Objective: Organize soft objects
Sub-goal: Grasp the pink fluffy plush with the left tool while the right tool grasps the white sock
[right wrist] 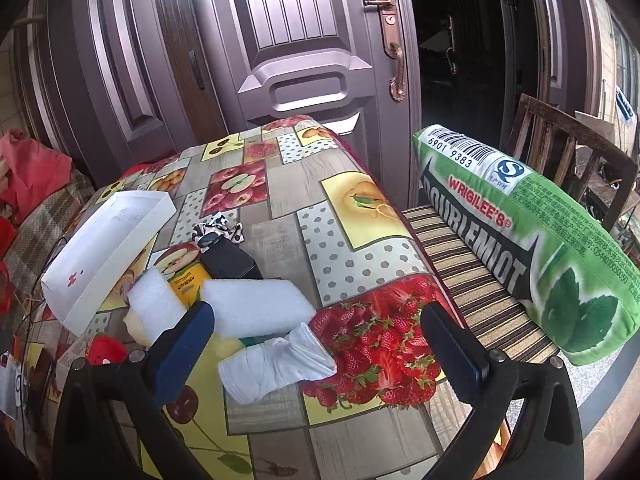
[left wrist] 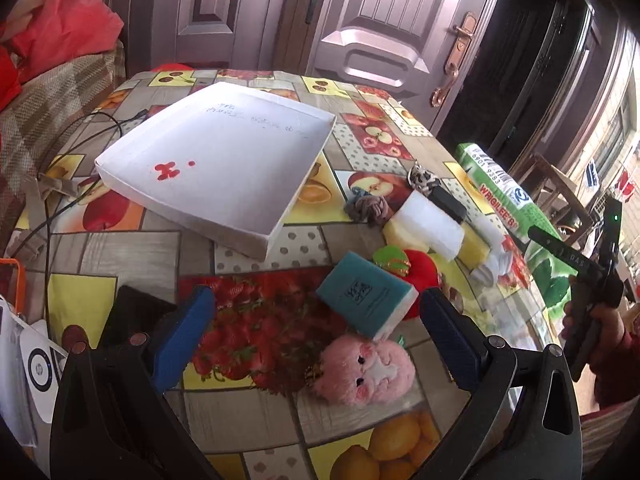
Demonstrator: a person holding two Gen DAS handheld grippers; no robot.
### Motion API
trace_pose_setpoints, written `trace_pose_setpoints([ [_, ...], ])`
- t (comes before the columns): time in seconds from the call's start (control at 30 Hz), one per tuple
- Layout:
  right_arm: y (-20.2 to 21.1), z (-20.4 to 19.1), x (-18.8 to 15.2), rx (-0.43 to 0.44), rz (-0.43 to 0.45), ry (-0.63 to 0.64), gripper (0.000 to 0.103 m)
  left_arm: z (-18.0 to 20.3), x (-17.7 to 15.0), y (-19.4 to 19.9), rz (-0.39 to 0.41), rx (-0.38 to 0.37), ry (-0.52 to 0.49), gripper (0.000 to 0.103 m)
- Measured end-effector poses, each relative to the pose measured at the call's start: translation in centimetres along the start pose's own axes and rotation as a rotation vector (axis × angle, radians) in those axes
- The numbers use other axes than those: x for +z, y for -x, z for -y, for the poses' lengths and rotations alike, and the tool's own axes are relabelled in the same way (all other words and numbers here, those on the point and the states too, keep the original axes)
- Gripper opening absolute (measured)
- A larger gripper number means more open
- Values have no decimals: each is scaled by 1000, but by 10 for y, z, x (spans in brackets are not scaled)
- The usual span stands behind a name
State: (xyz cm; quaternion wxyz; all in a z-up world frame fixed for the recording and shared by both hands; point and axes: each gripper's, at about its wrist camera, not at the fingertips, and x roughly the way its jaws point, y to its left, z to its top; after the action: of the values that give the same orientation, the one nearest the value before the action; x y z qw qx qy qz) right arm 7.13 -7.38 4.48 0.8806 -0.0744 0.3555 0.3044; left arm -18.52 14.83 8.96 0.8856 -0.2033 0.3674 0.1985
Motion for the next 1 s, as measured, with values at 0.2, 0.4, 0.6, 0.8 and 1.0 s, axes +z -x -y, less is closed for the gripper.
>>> trace_pose_setpoints([
  [0.2,-23,-18,-11,36,-99,141,103,27,-38,-29,-142,-2,-61,103],
  [0.4,-58,-17,-23,64,-245,178,102,41,-49,-50,-181,30,-73,103],
  [0.6,-72,-27,-32,71,-310,277,87,46,-51,-59,-150,139,-100,97],
  [0.8,-64,-34,-35,92,-310,349,71,50,-58,-59,-123,171,-87,69],
  [1.0,-52,-21,-28,108,-293,297,69,47,-58,-55,-119,186,-60,68],
])
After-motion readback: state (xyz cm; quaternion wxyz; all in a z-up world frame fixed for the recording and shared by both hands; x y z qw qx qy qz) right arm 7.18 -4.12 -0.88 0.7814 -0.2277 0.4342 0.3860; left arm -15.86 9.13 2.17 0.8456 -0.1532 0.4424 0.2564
